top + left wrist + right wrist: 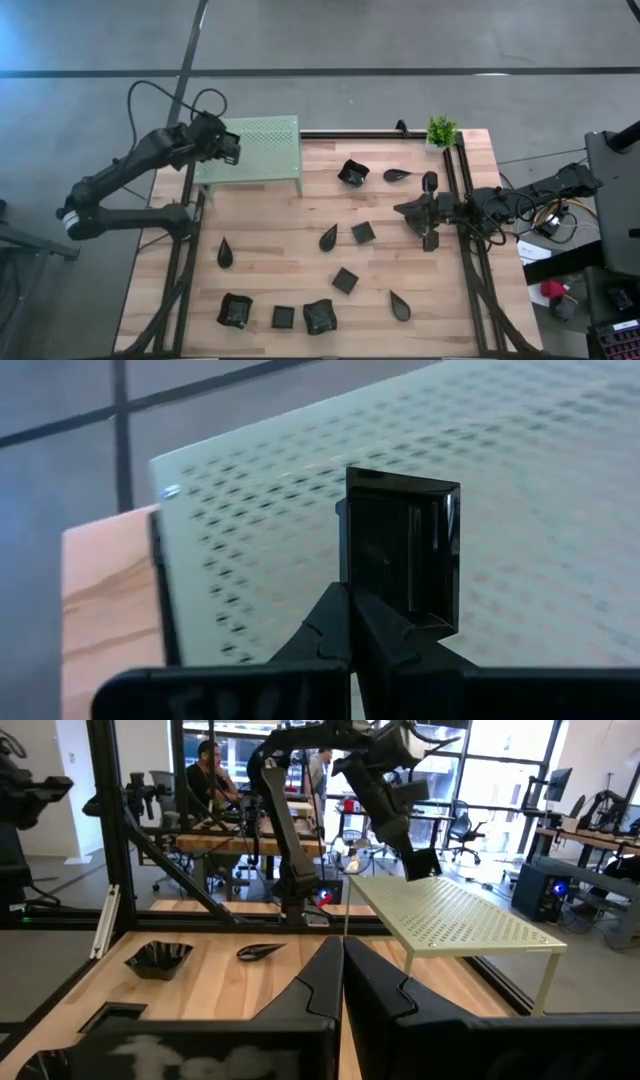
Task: Pick & Place Mini shaped plates
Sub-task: Put the black square plate on the shelf
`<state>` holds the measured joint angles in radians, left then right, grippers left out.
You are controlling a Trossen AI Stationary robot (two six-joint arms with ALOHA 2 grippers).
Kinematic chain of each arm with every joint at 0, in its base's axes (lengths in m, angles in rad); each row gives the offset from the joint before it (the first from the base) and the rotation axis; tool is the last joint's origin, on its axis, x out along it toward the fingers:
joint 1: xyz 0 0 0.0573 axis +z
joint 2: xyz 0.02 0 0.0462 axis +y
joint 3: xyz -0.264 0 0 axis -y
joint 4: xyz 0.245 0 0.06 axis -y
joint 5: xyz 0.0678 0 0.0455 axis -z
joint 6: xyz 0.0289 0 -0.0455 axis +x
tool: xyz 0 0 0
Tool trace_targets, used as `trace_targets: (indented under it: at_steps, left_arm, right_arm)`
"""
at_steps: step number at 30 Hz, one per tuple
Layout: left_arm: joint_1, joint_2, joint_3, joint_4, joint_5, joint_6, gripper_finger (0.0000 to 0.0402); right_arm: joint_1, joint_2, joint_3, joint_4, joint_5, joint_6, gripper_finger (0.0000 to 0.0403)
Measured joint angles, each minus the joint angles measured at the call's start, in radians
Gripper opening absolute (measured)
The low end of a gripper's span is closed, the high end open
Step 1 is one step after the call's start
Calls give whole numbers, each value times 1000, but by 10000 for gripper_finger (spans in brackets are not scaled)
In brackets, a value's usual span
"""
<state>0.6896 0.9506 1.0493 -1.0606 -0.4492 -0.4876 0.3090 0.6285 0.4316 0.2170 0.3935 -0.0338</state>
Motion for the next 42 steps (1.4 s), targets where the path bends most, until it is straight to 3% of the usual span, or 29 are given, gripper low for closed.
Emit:
trace_targets:
  at_steps: [6,12,18,42]
  left_arm:
    - [120,-24,-36,56,24,42,0]
    - [217,-24,-74,142,135,86,0]
    - [277,-18,-115,178,145,101,0]
    - [295,-7,-121,174,141,110,0]
  right_arm:
    - [0,0,0,0,0,0,8]
    - [0,0,0,0,0,0,8]
    - [0,1,0,0,0,0,8]
    - [0,1,0,1,0,-3,8]
